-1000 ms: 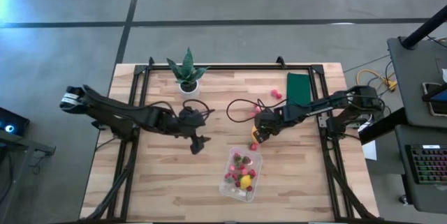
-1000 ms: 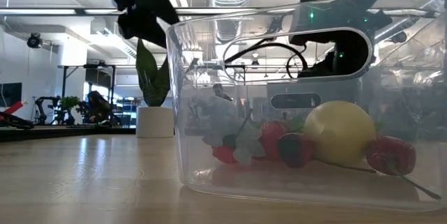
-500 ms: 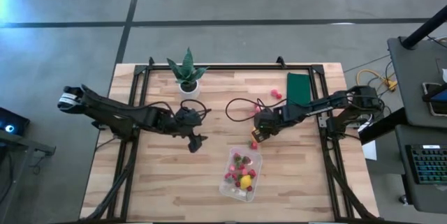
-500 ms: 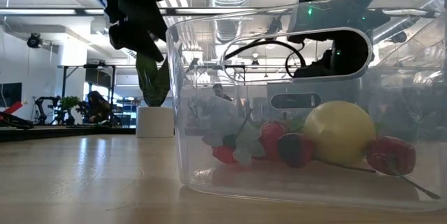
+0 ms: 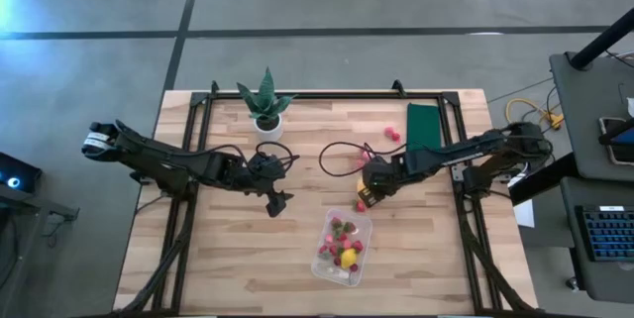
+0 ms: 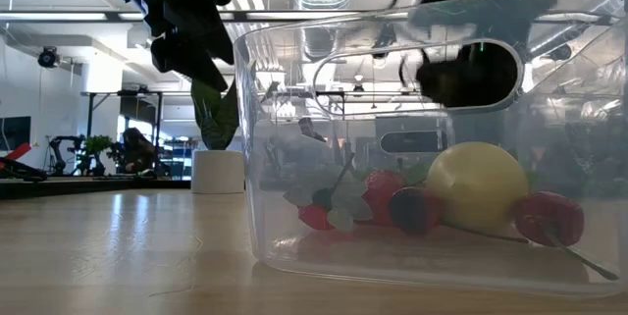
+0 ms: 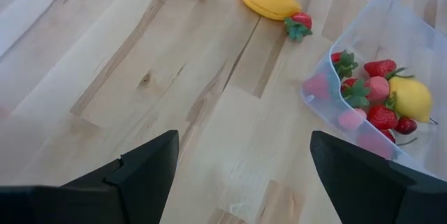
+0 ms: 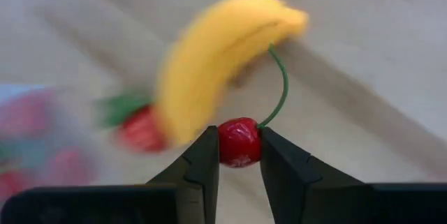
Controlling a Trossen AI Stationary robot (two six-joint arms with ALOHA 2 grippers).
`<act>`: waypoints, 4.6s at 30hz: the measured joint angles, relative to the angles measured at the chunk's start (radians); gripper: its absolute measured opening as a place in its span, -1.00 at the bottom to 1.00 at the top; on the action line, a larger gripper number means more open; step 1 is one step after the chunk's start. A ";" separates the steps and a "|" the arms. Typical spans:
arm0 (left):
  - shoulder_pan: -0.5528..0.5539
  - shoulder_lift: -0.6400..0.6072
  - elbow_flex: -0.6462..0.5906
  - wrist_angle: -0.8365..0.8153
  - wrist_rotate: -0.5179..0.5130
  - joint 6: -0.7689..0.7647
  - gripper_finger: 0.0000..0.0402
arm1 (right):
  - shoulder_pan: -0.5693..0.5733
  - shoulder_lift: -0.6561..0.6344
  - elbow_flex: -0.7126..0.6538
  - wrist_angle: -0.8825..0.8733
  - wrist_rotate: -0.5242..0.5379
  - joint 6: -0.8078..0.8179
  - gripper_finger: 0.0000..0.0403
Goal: Pick and placing Produce into tupperware
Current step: Put the cherry into the transparent bin, then put the banana into the transparent bin, then put the strawberry into the transparent bin
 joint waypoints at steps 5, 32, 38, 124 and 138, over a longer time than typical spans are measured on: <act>0.000 0.000 0.000 0.001 0.000 0.000 0.54 | 0.106 -0.107 0.117 -0.009 0.006 -0.015 -0.59; -0.032 -0.066 -0.013 -0.065 0.023 -0.105 0.54 | 0.245 0.163 0.575 -0.486 0.150 0.036 0.34; -0.031 -0.059 -0.015 -0.066 -0.004 -0.060 0.54 | 0.129 0.178 0.475 -0.430 0.165 0.155 0.43; 0.040 -0.059 -0.062 -0.106 0.049 -0.052 0.54 | 0.335 0.146 0.481 -0.103 0.056 0.205 0.24; 0.040 -0.059 -0.062 -0.105 0.049 -0.032 0.54 | 0.138 0.181 0.456 -0.434 0.034 0.151 0.37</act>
